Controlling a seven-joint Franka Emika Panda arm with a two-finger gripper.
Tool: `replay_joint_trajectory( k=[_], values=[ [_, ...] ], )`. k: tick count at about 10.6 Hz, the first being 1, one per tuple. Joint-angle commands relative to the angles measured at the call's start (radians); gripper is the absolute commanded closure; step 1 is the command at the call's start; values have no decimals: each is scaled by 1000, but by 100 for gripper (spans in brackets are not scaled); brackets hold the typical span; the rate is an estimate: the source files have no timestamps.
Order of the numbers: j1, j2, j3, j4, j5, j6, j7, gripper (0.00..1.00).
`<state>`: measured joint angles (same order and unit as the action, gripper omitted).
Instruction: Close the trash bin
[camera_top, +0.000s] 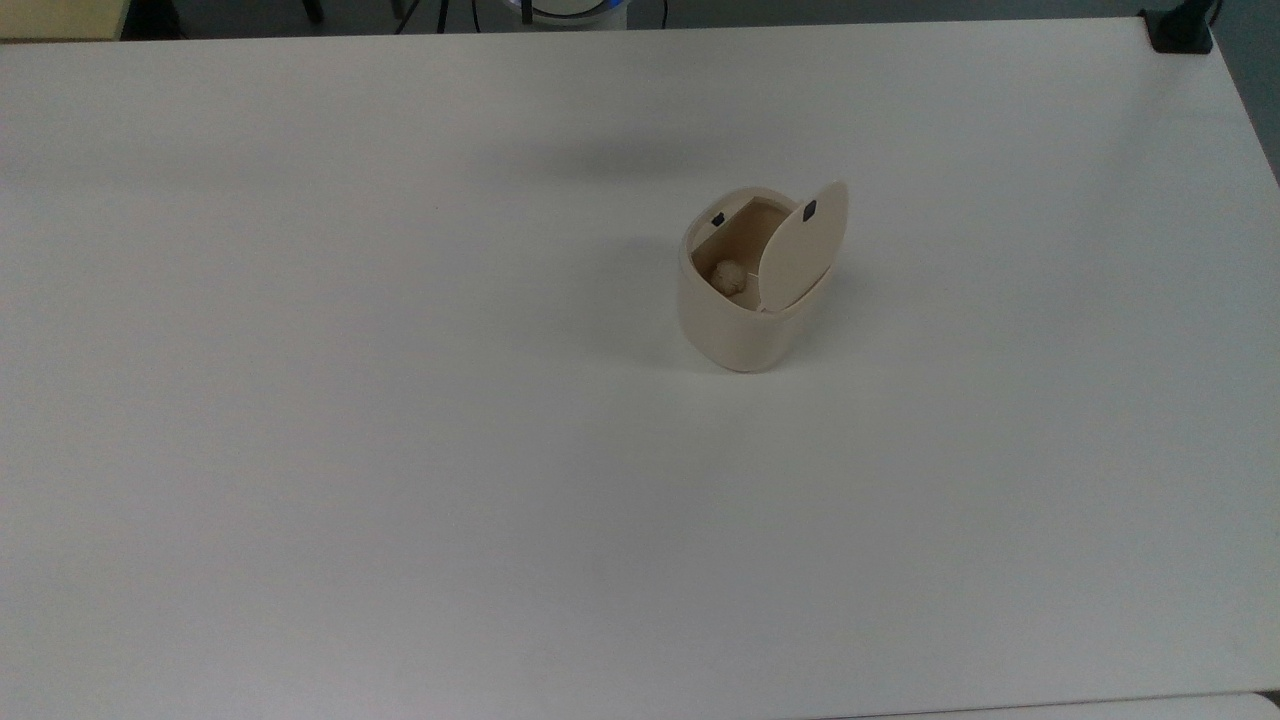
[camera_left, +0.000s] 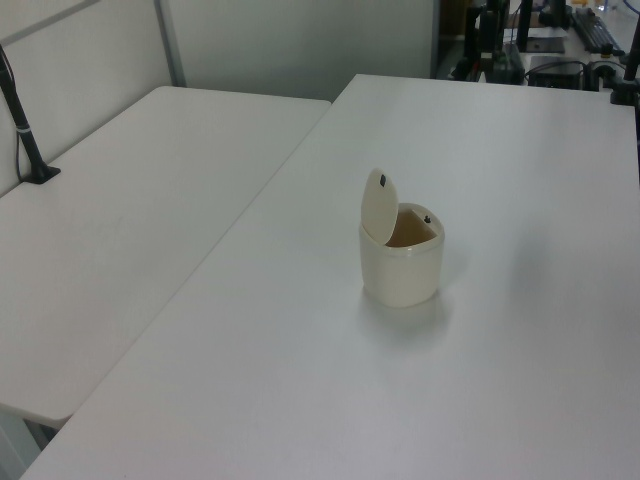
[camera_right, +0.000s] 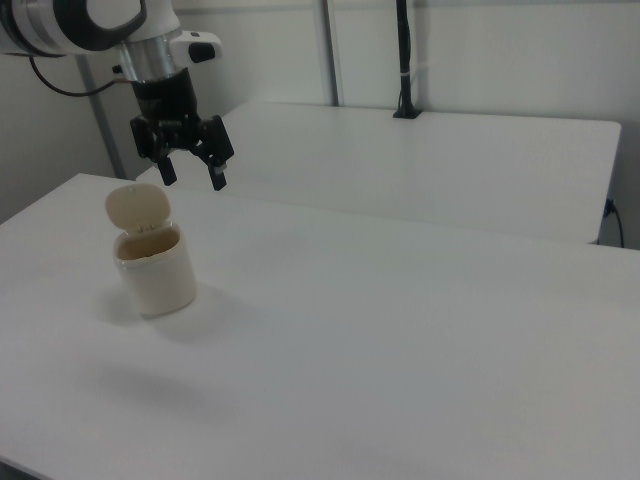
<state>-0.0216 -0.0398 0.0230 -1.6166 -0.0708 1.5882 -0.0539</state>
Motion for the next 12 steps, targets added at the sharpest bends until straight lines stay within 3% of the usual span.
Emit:
replay_joint_trajectory(
  k=[1,8,9,12],
  values=[
    [5,-3,-20,-20,11,-2,-6,0],
    [3,-3,-25,-19,13,-1,-6,2],
    [3,-3,-25,-19,11,1,-6,12],
    [5,-2,-25,-20,13,1,-30,77]
  ],
)
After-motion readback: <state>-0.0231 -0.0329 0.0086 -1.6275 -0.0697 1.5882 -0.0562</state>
